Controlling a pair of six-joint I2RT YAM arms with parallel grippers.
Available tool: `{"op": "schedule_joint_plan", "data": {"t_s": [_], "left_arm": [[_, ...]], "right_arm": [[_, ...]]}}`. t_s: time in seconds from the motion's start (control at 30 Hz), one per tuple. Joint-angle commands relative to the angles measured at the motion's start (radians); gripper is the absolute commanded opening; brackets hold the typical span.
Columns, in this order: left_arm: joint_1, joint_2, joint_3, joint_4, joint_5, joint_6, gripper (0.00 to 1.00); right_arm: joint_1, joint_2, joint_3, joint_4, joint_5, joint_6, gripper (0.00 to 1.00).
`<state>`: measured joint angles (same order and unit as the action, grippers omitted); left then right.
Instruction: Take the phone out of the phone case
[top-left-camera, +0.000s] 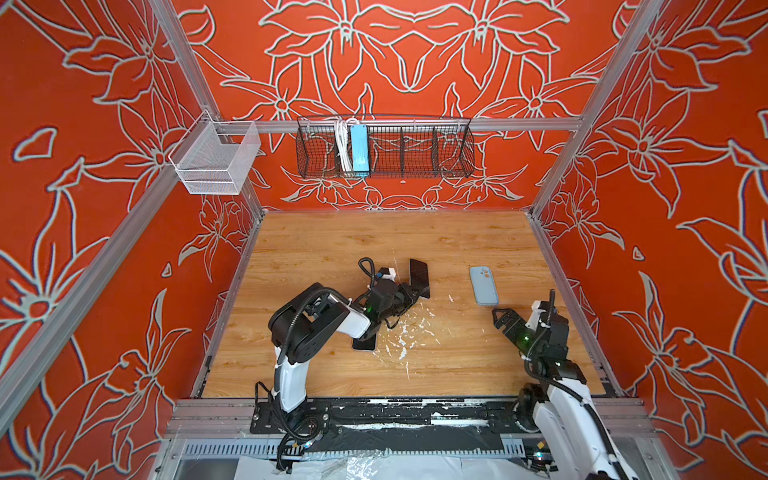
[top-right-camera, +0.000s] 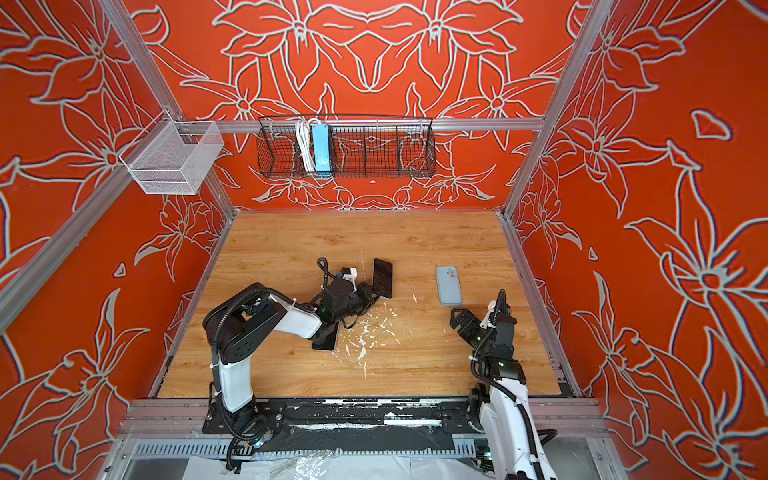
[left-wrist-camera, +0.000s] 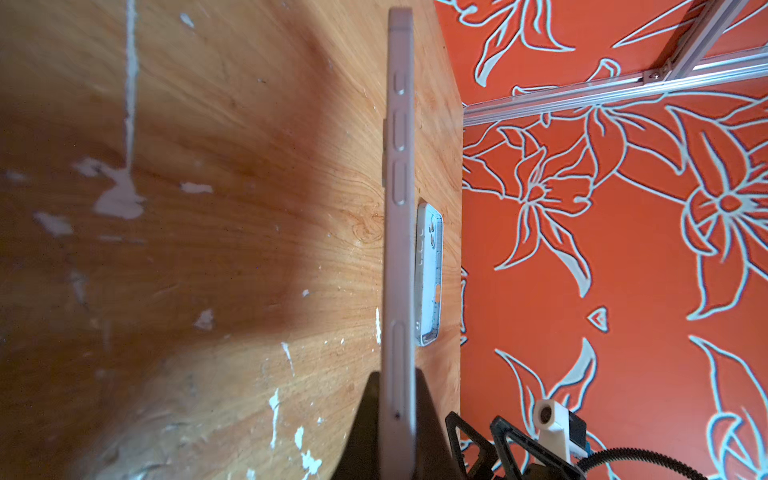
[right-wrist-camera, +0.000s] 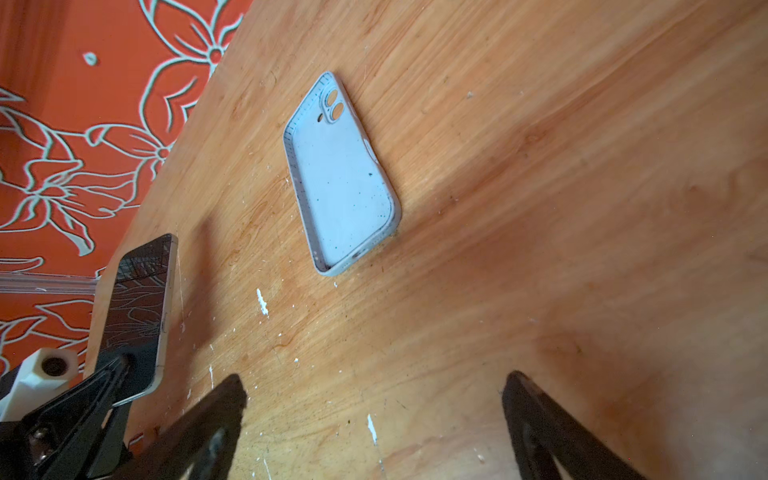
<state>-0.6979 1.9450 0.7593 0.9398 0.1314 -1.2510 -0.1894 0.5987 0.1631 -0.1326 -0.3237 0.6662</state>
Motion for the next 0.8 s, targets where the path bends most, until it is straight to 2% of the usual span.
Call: {"op": "schedule_joint_plan", "data": {"t_s": [0.0, 0.23, 0.4, 0.77], "left_arm": [[-0.011, 0.022, 0.02, 0.106, -0.015, -0.013, 0.0], [-0.017, 0.052, 0.018, 0.128, -0.016, -0.032, 0.01], [-0.021, 0.057, 0.012, 0.129, -0.029, -0.028, 0.16], [-0.022, 0.065, 0.012, 0.082, -0.031, -0.028, 0.22]], "right_arm": [[0.007, -0.009, -0.017, 0.007, -0.008, 0.013, 0.98], [0.007, -0.01, -0.023, 0.011, -0.006, 0.016, 0.98], [0.007, -0.011, -0.025, 0.015, -0.006, 0.021, 0.98], [0.007, -0.014, -0.027, 0.012, -0.006, 0.018, 0.98]]}}
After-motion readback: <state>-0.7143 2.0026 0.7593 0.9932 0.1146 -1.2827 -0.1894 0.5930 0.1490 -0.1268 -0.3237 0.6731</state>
